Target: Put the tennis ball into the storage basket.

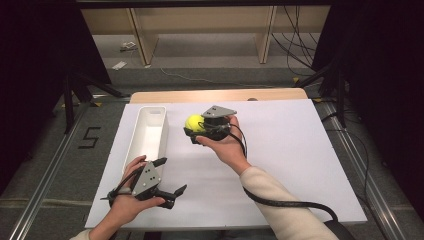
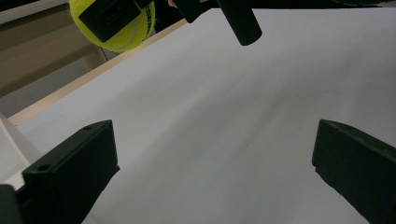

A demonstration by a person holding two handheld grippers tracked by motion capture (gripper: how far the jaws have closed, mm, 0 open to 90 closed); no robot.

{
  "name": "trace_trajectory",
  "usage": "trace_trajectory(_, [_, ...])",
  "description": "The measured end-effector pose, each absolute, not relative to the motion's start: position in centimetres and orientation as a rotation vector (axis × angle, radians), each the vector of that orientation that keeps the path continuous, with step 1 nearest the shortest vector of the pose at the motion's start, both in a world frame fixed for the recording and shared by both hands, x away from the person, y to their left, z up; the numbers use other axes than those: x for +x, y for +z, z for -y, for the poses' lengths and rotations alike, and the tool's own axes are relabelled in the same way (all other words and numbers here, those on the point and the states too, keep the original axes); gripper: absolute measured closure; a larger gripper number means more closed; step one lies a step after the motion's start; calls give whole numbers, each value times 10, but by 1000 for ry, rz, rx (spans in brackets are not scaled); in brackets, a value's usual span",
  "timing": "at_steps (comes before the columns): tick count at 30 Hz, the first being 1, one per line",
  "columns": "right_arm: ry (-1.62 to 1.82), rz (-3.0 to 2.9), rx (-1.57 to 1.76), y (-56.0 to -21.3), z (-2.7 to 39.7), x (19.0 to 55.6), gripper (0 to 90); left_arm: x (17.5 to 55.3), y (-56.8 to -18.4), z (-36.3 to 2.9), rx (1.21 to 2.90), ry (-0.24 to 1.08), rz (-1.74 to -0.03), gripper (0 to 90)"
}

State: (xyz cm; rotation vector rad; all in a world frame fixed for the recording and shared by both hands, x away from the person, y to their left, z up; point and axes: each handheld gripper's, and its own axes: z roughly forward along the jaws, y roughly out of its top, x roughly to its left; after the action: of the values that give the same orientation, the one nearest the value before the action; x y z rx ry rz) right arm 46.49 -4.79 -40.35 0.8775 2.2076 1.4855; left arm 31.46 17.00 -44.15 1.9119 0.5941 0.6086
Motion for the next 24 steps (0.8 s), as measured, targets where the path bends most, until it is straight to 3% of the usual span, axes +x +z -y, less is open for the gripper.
trace_trajectory(24, [1474,-2232,841,-396,28,470,268,314,-441,-169,1912,601,-585,0])
